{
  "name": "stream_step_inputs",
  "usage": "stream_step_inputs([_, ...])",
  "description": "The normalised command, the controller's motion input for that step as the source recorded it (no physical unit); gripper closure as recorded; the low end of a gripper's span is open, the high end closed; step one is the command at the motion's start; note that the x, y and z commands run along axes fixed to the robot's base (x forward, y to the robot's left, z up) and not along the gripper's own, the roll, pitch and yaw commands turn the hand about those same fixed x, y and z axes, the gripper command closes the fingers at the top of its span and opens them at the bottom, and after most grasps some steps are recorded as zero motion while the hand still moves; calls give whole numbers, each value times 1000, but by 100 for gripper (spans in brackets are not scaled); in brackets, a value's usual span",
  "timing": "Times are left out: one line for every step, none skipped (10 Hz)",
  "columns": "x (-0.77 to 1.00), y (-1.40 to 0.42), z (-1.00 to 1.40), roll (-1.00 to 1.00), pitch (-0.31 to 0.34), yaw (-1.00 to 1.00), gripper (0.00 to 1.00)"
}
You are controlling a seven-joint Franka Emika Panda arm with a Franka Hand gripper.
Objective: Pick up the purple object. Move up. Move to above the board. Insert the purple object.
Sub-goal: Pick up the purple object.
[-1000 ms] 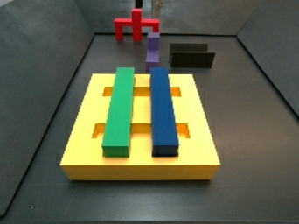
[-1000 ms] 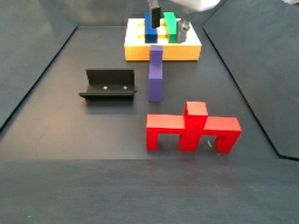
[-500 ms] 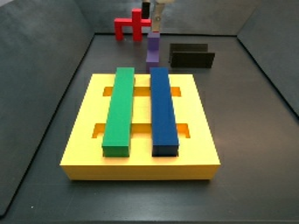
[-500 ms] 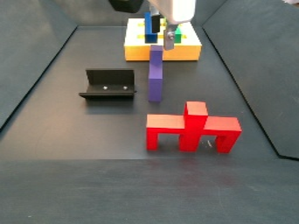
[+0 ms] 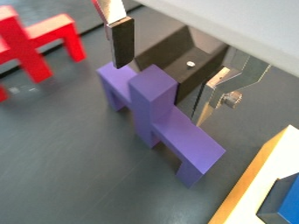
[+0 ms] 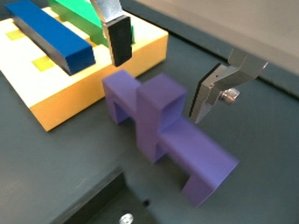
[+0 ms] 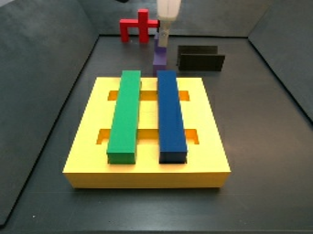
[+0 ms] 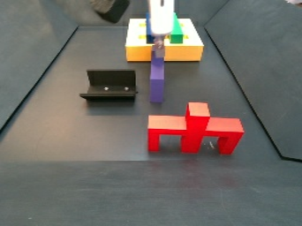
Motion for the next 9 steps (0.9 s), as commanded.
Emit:
stream_step_inputs([451,11,-183,0,111,-509,0])
stream_step_inputs([0,29,-154,10,0,-226,0])
stream_step_inputs([-231,0,0,44,0,-151,0])
stream_step_inputs([-111,0,-63,73,0,-94,0])
stream_step_inputs([-160,0,-83,79,-9,-80,0])
stream_step_inputs([-60,0,-11,54,-40,-3,0])
stream_step_inputs([-89,0,-31,47,-57,0,0])
stream_step_inputs([-120,0,-89,43,-67,0,0])
stream_step_inputs([-111,0,-69,0,-76,0,0])
